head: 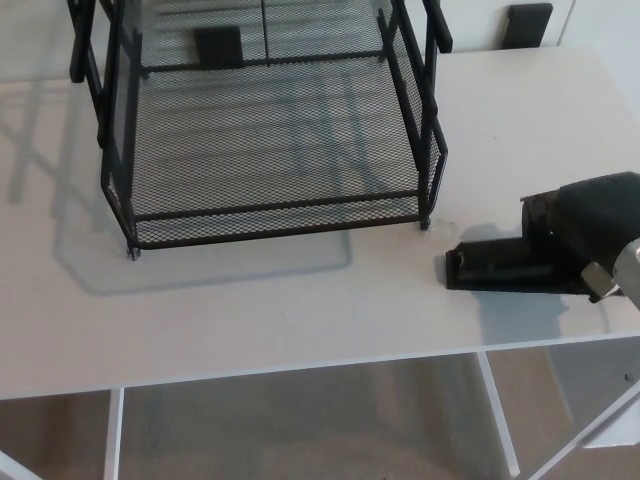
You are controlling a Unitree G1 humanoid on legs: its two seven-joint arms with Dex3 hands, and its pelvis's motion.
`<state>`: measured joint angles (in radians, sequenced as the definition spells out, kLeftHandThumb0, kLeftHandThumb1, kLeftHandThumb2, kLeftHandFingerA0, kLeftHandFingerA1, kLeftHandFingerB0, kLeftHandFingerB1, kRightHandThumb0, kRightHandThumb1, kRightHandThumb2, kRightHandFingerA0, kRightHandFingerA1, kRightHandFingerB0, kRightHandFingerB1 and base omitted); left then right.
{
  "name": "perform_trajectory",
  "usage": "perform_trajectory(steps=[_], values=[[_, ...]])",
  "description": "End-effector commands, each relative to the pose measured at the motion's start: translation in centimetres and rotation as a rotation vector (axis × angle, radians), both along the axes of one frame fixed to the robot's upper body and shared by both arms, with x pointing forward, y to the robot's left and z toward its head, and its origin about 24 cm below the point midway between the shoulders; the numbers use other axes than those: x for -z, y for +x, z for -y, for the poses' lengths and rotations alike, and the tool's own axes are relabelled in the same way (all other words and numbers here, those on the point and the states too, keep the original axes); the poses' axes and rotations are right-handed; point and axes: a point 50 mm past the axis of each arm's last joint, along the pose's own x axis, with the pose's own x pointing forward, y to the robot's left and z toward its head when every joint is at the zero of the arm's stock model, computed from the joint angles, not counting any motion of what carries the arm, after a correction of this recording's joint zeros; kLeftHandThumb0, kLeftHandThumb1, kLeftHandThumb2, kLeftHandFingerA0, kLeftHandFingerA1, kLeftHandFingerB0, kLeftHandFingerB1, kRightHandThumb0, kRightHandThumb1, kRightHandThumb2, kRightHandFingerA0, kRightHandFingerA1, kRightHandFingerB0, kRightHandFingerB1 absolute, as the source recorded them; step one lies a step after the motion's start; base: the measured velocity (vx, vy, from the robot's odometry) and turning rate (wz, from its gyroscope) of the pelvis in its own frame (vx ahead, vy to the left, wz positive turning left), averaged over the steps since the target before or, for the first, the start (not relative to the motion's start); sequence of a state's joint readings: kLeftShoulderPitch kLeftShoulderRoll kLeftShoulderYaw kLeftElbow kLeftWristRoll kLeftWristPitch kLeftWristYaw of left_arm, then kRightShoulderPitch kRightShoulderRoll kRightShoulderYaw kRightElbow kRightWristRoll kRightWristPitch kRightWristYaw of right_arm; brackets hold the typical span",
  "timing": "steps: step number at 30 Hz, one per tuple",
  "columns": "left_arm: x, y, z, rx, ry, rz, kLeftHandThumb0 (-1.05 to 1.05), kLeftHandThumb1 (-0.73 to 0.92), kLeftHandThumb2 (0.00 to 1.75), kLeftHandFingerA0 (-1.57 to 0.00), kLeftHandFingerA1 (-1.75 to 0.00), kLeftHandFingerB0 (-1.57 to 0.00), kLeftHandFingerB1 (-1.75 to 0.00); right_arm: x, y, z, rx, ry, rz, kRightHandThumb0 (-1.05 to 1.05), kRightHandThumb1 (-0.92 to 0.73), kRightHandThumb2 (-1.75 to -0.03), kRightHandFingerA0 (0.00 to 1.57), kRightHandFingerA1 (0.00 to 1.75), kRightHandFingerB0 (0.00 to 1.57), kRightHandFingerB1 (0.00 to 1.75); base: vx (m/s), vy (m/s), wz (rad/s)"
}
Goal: The robot walks towards a desk on which a file tray is kept in the middle and a stapler is kept to its right. The robot lifts the stapler using its right hand and places it on the file tray.
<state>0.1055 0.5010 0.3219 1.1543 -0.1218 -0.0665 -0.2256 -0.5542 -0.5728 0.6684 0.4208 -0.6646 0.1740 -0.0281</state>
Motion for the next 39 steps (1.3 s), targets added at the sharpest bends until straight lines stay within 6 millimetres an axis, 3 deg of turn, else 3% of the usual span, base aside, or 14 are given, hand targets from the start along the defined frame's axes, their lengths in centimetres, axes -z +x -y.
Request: perform_trajectory(steps=[1, 14, 17, 19, 20, 21, 22, 28, 29, 31, 32, 33, 36, 39], values=[[-0.9, -0.5, -0.9, 0.120, 0.078, -0.064, -0.58, 0.69, 0.63, -0.64, -0.47, -0.42, -0.38, -1.7, -1.1, 2.7, 0.189, 0.273, 0.326, -0.18, -0.69, -0.76, 0.80, 1.75, 0.57, 1.66, 0.00, 0.000, 0.00], [-1.0, -0.7, -1.1, 0.148, 0.075, -0.087, -0.58, 0.70, 0.63, -0.61, -0.46, -0.42, -0.38, -8.4, -0.1, 5.9, 0.233, 0.364, 0.373, -0.25, -0.73, -0.71, 0.77, 1.75, 0.65, 1.55, 0.00, 0.000, 0.00], [-0.8, -0.9, -1.0, 0.146, 0.076, -0.105, -0.49, 0.55, 0.98, -0.57, -0.64, -0.30, -0.51, -9.5, -0.1, 5.9, 0.229, 0.387, 0.394, -0.25, -0.73, -0.77, 0.79, 1.75, 0.68, 1.54, 0.00, 0.000, 0.00], [-0.8, -0.9, -1.0, 0.143, 0.074, -0.101, -0.57, 0.71, 0.62, -0.60, -0.46, -0.43, -0.38, -10.8, 0.0, 5.8, 0.196, 0.400, 0.415, -0.23, -0.71, -0.79, 0.80, 1.75, 0.69, 1.51, 0.00, 0.000, 0.00], [-0.9, -0.9, -1.1, 0.146, 0.079, -0.100, -0.51, 0.56, 0.99, -0.58, -0.64, -0.30, -0.51, -11.4, 0.1, 5.7, 0.195, 0.385, 0.435, -0.22, -0.67, -0.81, 1.01, 1.70, 0.69, 1.41, 0.00, 0.000, 0.00], [-1.0, -1.0, -1.2, 0.138, 0.075, -0.095, -0.58, 0.70, 0.62, -0.61, -0.46, -0.42, -0.38, -12.9, 0.2, 5.4, 0.168, 0.374, 0.451, -0.25, -0.69, -0.76, 0.81, 1.75, 0.70, 1.48, 0.00, 0.000, 0.00], [-1.0, -1.0, -1.2, 0.124, 0.071, -0.091, -0.58, 0.70, 0.62, -0.62, -0.46, -0.42, -0.38, -13.7, 0.2, 5.1, 0.145, 0.368, 0.468, -0.24, -0.67, -0.80, 1.04, 1.75, 0.68, 1.44, 0.00, 0.000, 0.00], [-0.8, -0.9, -1.0, 0.145, 0.074, -0.108, -0.49, 0.56, 0.98, -0.59, -0.64, -0.31, -0.51, -17.5, 1.0, 3.6, 0.074, 0.358, 0.488, -0.22, -0.68, -0.83, 0.83, 1.75, 0.67, 1.61, 0.00, 0.000, 0.00], [-0.8, -0.9, -1.0, 0.156, 0.068, -0.110, -0.56, 0.72, 0.62, -0.59, -0.45, -0.43, -0.39, -19.2, 1.6, 2.4, 0.050, 0.358, 0.478, -0.23, -0.69, -0.82, 0.81, 1.75, 0.64, 1.64, 0.00, 0.000, 0.00], [-0.8, -0.9, -0.9, 0.165, 0.069, -0.111, -0.57, 0.72, 0.62, -0.59, -0.46, -0.43, -0.39, -19.8, 1.8, 1.9, 0.042, 0.333, 0.491, -0.23, -0.66, -0.85, 0.82, 1.75, 0.66, 1.63, 0.00, 0.000, 0.00], [-0.8, -0.8, -0.9, 0.171, 0.070, -0.109, -0.51, 0.57, 0.99, -0.57, -0.64, -0.30, -0.51, -20.4, 2.0, 1.3, 0.016, 0.331, 0.503, -0.23, -0.65, -0.90, 0.81, 1.75, 0.66, 1.63, 0.00, 0.000, 0.00], [-0.8, -0.8, -0.9, 0.170, 0.068, -0.107, -0.58, 0.72, 0.63, -0.59, -0.46, -0.42, -0.39, -21.0, 2.2, 0.7, 0.009, 0.332, 0.497, -0.26, -0.70, -0.86, 0.80, 1.75, 0.66, 1.60, 0.00, 0.000, 0.00], [-0.7, -0.7, -0.8, 0.156, 0.067, -0.107, -0.50, 0.56, 0.99, -0.58, -0.64, -0.30, -0.51, -22.8, 2.7, -1.5, -0.071, 0.353, 0.539, -0.23, -0.62, -0.96, 0.91, 1.68, 0.80, 1.45, 0.00, 0.000, 0.00], [-0.7, -0.6, -0.8, 0.157, 0.058, -0.099, -0.57, 0.71, 0.62, -0.60, -0.46, -0.40, -0.38, -23.6, 3.0, -3.3, -0.081, 0.322, 0.550, -0.39, -0.78, -0.64, 0.85, 1.75, 0.57, 1.58, 0.00, 0.000, 0.00]])
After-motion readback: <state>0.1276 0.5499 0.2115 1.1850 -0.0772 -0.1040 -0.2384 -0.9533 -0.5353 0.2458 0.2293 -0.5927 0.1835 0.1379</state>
